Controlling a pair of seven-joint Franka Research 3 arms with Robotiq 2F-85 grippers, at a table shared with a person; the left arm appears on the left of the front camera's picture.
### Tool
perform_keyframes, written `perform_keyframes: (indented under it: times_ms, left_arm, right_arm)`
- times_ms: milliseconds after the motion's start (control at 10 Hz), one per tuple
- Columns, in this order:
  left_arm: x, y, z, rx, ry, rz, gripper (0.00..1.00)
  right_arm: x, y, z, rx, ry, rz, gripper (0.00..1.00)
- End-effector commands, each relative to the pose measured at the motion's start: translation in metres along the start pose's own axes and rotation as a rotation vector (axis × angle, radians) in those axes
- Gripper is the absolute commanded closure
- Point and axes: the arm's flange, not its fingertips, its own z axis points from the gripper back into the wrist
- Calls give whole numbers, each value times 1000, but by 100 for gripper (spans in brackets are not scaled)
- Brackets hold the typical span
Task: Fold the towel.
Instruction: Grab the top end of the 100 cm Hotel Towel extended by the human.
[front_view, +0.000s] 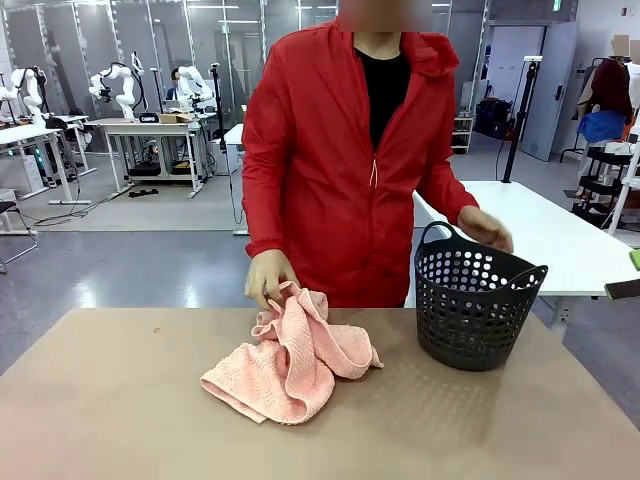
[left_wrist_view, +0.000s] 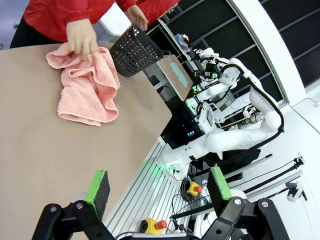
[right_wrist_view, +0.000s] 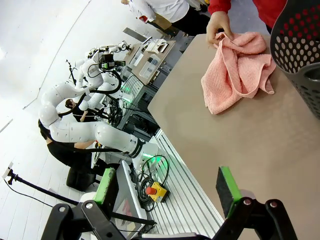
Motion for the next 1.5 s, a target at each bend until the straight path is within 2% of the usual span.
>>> perform_keyframes:
  times_ms: [0, 1400]
  left_arm:
    - [-1, 1, 1, -17, 0, -23, 0]
    - [-1, 1, 1, -17, 0, -23, 0]
  right_arm:
    - [1, -1, 1, 16, -8, 21, 0]
    - [1, -1, 1, 16, -8, 21, 0]
